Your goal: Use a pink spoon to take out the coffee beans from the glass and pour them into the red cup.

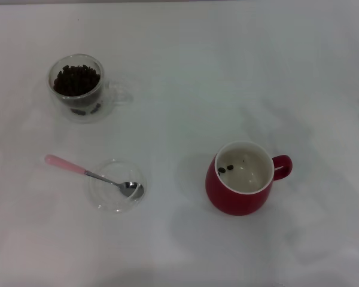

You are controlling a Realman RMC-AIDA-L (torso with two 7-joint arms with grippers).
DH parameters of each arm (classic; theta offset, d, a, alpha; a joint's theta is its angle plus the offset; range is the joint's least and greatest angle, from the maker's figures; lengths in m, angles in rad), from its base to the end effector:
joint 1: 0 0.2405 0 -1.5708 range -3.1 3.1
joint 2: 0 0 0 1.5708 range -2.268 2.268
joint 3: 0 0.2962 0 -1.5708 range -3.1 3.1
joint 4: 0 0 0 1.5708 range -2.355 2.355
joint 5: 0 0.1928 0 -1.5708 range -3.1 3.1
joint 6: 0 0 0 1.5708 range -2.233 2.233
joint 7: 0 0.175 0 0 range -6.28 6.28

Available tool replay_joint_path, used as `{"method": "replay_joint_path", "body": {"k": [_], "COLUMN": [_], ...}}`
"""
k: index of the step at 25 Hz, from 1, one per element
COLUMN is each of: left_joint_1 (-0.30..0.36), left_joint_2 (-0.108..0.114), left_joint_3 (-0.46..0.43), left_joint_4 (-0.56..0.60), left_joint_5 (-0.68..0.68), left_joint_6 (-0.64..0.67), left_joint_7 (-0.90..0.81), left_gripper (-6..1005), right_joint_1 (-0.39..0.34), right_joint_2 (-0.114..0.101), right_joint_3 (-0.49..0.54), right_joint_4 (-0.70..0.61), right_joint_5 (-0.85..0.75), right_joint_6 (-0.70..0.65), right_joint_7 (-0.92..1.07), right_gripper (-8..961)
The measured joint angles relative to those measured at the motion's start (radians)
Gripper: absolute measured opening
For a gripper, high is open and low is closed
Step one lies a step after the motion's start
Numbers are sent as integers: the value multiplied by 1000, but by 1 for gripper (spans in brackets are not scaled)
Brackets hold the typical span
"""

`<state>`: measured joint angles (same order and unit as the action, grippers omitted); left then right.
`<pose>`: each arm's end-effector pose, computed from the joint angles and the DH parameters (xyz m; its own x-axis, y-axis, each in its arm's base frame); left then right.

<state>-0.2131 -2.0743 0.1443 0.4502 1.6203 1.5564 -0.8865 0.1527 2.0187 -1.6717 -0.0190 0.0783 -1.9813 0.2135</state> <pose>-0.3926 0.2733 0.0558 0.6046 -0.0208 0.7962 0.7515 -0.3163 -0.5789 0.3443 0.2176 0.0568 0.6350 0.5044 -0.5851 -0.5734 -0.1998 -0.7945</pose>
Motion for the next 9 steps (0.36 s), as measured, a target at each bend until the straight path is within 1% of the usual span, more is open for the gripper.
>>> {"method": "replay_joint_path", "body": {"k": [2, 6, 9], "left_joint_1": [6, 15, 11], "left_joint_2": [-2, -1, -1], "left_joint_3": [-1, -1, 0], "left_joint_4": [-18, -32, -65], "left_joint_5": [-10, -32, -46], "left_joint_6": [-9, -34, -67], "left_joint_7": [31, 39, 81], "left_gripper": [609, 609, 609], "right_joint_1": [-1, -7, -10], "right_joint_2": [0, -3, -5], "right_joint_3": [-1, 1, 4], "right_joint_4": [0, 4, 7], "right_joint_5": [0, 2, 6], "right_joint_6": [1, -5, 0], "right_joint_7": [9, 46, 47], "right_gripper": [538, 538, 538]}}
